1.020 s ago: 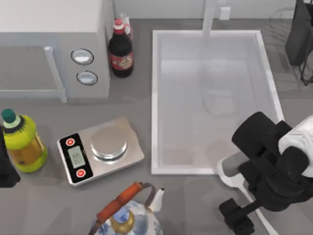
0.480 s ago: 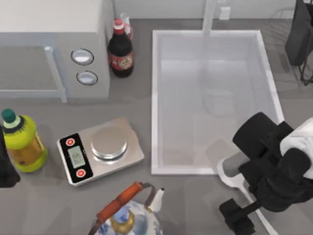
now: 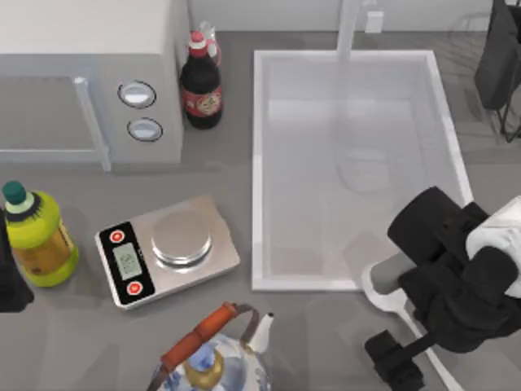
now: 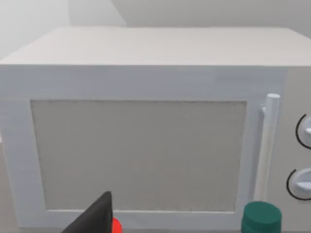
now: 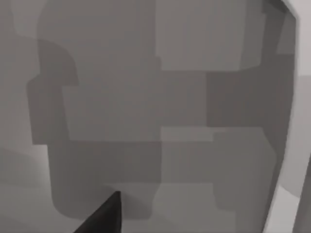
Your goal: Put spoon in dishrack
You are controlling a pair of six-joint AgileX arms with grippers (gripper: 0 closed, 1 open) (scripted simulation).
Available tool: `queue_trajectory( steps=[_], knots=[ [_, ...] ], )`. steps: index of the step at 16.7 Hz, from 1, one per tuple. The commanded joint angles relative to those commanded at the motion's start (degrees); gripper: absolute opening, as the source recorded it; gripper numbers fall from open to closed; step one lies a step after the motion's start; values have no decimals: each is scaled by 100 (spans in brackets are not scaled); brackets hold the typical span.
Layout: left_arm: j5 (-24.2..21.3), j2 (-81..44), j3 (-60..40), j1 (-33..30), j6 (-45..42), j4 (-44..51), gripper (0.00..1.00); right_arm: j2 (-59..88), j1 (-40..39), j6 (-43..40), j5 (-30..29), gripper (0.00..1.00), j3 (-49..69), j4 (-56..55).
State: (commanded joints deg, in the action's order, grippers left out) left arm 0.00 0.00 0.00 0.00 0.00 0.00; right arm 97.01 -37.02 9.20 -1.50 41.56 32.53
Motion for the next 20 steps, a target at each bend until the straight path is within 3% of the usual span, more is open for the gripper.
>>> queue_trajectory(
  steps=[2, 3, 10, 14, 20],
  knots=[
    [0, 0, 0, 0, 0, 0, 100, 0, 0, 0, 0, 2, 0, 0],
    [0, 0, 0, 0, 0, 0, 100, 0, 0, 0, 0, 0, 0, 0],
    [0, 0, 0, 0, 0, 0, 100, 0, 0, 0, 0, 0, 0, 0],
    [0, 0, 0, 0, 0, 0, 100, -397, -30, -13, 85, 0, 366, 553],
    [0, 0, 0, 0, 0, 0, 100, -684, -36, -23, 87, 0, 1980, 2577]
  ],
)
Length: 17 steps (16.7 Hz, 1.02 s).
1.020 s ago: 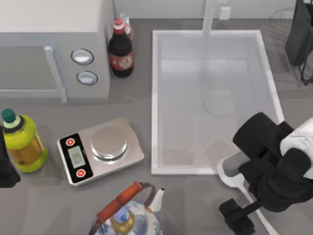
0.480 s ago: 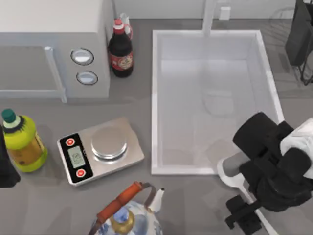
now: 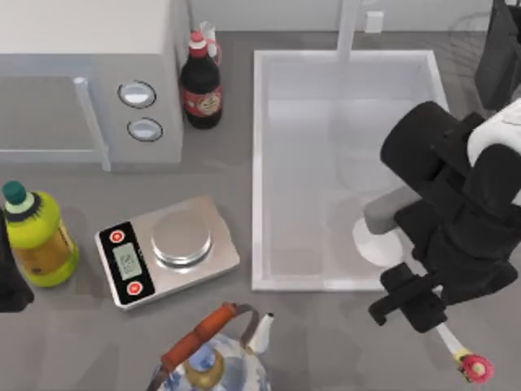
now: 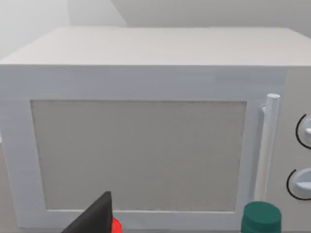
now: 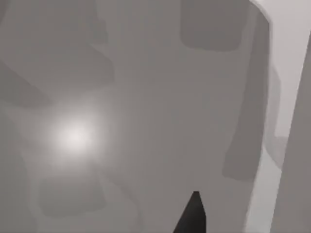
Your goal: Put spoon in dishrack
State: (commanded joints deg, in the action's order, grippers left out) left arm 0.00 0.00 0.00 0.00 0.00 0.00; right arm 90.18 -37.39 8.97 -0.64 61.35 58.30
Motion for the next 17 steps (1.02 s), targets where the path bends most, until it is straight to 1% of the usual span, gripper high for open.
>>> queue_trajectory(
  steps=[4, 7, 9, 14, 17],
  knots=[
    [0, 0, 0, 0, 0, 0, 100, -329, 35, -26, 2, 0, 1212, 1687],
    [0, 0, 0, 0, 0, 0, 100, -574, 70, -49, 4, 0, 1841, 2393],
    [0, 0, 0, 0, 0, 0, 100, -655, 84, -56, 4, 0, 2006, 2560],
    [0, 0, 0, 0, 0, 0, 100, -641, 66, -47, 12, 0, 1994, 2542],
    [0, 0, 0, 0, 0, 0, 100, -774, 415, -94, 208, 0, 1975, 2202]
  ],
)
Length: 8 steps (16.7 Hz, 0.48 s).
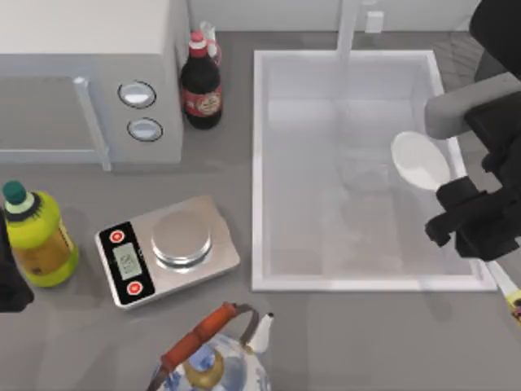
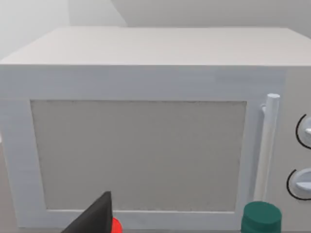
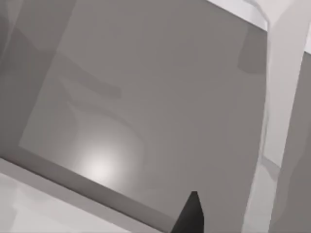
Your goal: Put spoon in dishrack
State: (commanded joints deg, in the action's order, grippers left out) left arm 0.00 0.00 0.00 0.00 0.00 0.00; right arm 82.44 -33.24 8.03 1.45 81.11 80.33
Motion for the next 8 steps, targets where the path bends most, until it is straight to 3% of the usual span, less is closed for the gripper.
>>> queue_trajectory(
  steps=[4, 8],
  knots=[
    [0, 0, 0, 0, 0, 0, 100, -393, 1202, -118, 619, 0, -162, -1208],
    [0, 0, 0, 0, 0, 0, 100, -934, 2986, -291, 1450, 0, -526, -3048]
  ],
)
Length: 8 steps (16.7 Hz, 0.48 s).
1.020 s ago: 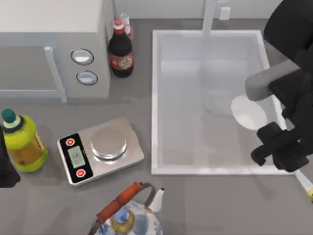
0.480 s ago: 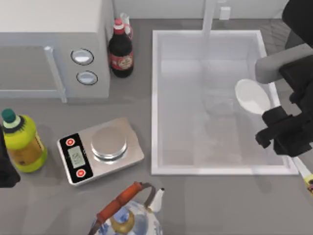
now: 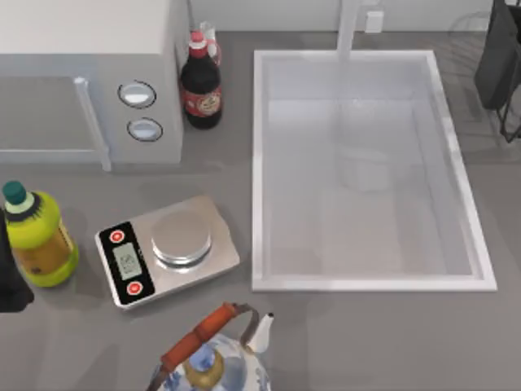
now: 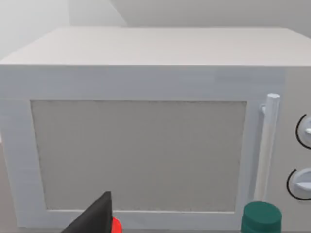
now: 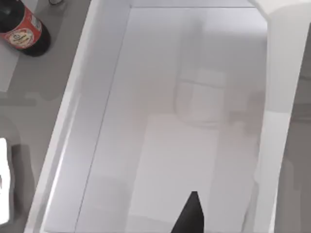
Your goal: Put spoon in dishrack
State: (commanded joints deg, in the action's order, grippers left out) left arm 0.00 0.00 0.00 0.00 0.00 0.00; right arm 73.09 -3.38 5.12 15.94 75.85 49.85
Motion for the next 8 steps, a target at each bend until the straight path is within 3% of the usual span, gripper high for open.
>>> queue_trajectory(
  steps=[8],
  knots=[
    [0, 0, 0, 0, 0, 0, 100, -1311, 3374, -364, 1595, 0, -833, -3542]
  ],
)
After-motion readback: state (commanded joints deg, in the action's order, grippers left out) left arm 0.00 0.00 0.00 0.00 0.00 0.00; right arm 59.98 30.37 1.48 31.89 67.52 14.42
